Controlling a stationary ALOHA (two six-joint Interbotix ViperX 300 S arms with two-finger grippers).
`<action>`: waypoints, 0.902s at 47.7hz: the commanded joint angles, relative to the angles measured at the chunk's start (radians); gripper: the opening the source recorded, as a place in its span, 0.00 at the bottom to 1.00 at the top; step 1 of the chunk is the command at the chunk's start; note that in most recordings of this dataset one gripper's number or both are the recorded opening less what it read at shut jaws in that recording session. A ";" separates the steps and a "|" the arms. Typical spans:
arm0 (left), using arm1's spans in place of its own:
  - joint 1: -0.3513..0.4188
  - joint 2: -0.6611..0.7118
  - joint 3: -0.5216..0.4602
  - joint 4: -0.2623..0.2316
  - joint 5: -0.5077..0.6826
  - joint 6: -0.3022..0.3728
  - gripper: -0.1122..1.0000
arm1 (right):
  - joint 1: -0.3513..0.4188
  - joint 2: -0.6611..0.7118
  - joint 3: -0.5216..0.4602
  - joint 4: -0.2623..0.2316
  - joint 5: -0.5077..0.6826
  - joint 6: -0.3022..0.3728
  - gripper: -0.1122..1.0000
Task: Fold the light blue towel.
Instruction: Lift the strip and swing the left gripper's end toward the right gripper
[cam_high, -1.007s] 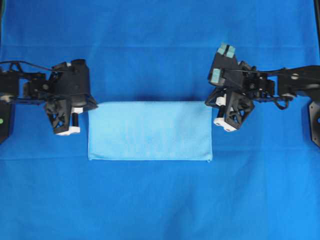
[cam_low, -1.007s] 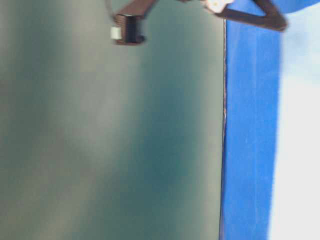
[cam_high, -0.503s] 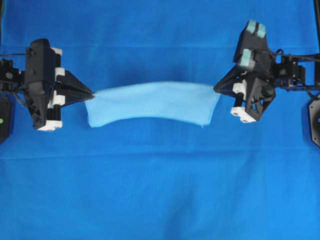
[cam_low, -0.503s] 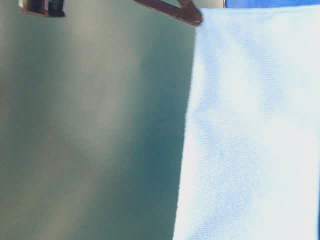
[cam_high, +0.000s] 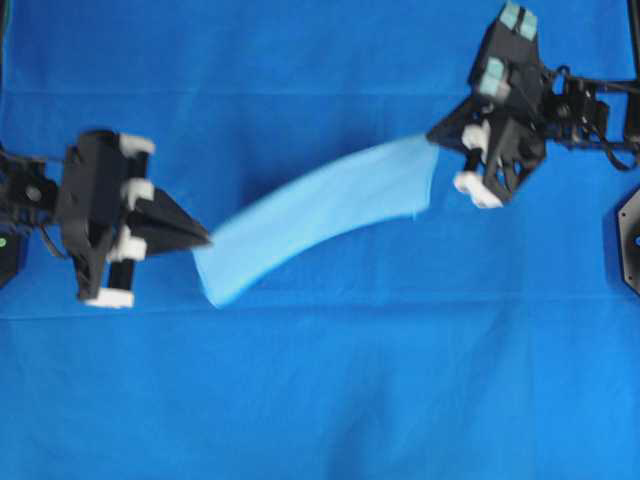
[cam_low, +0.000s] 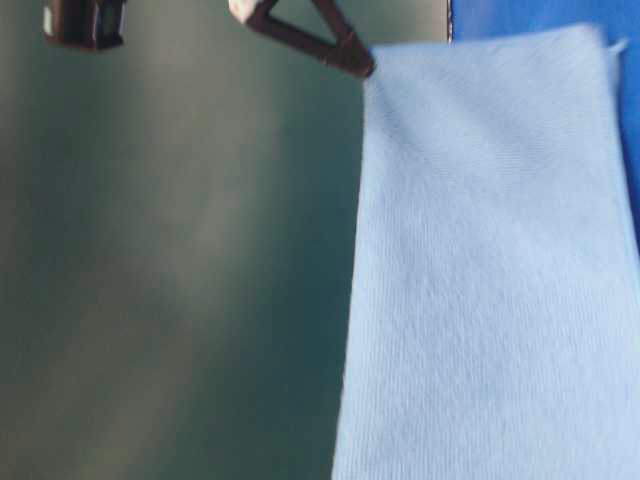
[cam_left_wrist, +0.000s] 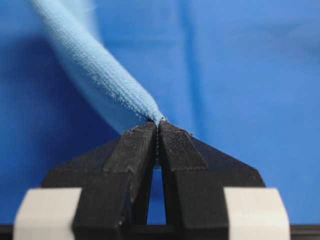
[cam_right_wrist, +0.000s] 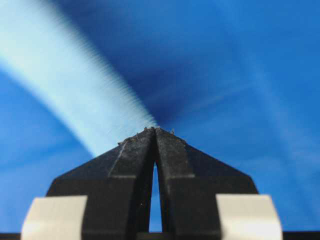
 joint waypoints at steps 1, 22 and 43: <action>-0.038 0.064 -0.072 0.000 -0.041 0.002 0.12 | -0.046 0.021 -0.049 -0.034 -0.028 -0.003 0.10; -0.156 0.387 -0.407 0.000 -0.051 0.132 0.12 | -0.124 0.207 -0.252 -0.178 -0.091 -0.009 0.11; -0.137 0.488 -0.474 0.002 -0.135 0.179 0.12 | -0.170 0.172 -0.212 -0.198 -0.091 -0.008 0.10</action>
